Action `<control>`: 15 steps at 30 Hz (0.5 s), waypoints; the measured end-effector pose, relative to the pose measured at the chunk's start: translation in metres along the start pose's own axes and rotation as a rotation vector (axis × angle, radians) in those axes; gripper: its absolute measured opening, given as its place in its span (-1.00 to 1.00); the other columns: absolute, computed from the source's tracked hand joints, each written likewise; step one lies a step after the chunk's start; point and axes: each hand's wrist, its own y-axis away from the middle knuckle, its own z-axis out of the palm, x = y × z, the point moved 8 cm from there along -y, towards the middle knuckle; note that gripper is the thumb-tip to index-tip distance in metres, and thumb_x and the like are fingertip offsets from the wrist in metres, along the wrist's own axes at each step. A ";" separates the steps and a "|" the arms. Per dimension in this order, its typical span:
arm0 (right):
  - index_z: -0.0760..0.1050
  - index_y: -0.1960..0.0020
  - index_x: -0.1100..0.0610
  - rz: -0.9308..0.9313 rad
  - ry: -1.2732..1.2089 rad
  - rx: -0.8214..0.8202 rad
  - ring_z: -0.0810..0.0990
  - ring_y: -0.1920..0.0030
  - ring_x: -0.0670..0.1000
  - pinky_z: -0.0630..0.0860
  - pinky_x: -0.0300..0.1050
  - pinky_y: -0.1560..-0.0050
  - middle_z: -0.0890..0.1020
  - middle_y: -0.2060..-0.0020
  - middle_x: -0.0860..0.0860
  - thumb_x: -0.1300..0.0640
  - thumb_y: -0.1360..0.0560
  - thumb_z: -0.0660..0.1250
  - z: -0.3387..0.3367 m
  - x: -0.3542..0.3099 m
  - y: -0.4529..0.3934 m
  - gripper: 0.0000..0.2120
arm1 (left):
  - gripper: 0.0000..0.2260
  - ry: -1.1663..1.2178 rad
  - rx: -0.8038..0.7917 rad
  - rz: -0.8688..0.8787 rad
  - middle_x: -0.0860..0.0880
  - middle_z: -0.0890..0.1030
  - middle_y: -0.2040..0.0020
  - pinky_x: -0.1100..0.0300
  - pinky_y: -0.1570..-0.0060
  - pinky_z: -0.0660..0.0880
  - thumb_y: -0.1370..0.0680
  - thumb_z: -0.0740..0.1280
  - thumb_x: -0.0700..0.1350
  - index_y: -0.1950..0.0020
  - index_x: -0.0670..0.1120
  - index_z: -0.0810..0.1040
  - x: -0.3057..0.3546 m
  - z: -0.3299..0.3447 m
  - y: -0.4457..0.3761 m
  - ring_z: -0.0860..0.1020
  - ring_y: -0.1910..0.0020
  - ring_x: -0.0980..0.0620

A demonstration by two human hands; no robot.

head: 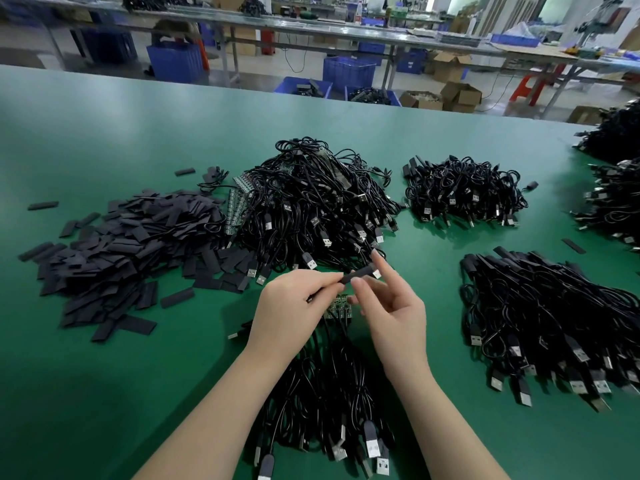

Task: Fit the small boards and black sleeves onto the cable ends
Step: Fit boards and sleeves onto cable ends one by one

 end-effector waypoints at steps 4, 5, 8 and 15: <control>0.52 -0.22 -0.18 -0.057 0.071 -0.025 0.69 0.16 -0.17 0.54 -0.37 0.13 0.73 0.13 -0.13 0.23 -0.56 0.38 0.002 -0.007 0.002 -0.63 | -0.83 0.000 -0.009 -0.025 0.12 0.70 0.09 0.49 -0.01 0.44 -0.45 0.50 -0.18 -0.02 -0.03 0.72 -0.004 0.000 -0.001 0.60 0.02 0.25; 0.53 -0.21 -0.17 -0.052 0.066 -0.027 0.69 0.17 -0.17 0.54 -0.38 0.14 0.73 0.13 -0.14 0.24 -0.57 0.37 0.002 -0.007 0.001 -0.64 | -0.83 0.001 -0.020 -0.025 0.11 0.70 0.10 0.47 -0.01 0.45 -0.45 0.50 -0.17 -0.02 -0.03 0.72 -0.004 0.000 -0.001 0.60 0.03 0.23; 0.55 -0.21 -0.16 -0.030 0.020 -0.025 0.69 0.17 -0.15 0.54 -0.36 0.15 0.73 0.12 -0.12 0.22 -0.58 0.35 -0.001 -0.004 -0.001 -0.68 | -0.82 -0.007 -0.052 -0.014 0.11 0.70 0.12 0.43 0.03 0.47 -0.45 0.49 -0.14 -0.04 -0.01 0.72 0.000 0.004 0.000 0.60 0.06 0.21; 0.52 -0.28 -0.13 -0.017 0.042 -0.013 0.66 0.21 -0.17 0.53 -0.36 0.16 0.70 0.23 -0.10 0.21 -0.59 0.35 -0.001 0.001 -0.001 -0.66 | -0.83 -0.001 -0.019 -0.038 0.11 0.70 0.11 0.50 0.01 0.42 -0.44 0.51 -0.16 -0.02 -0.03 0.72 -0.002 0.001 -0.001 0.60 0.06 0.23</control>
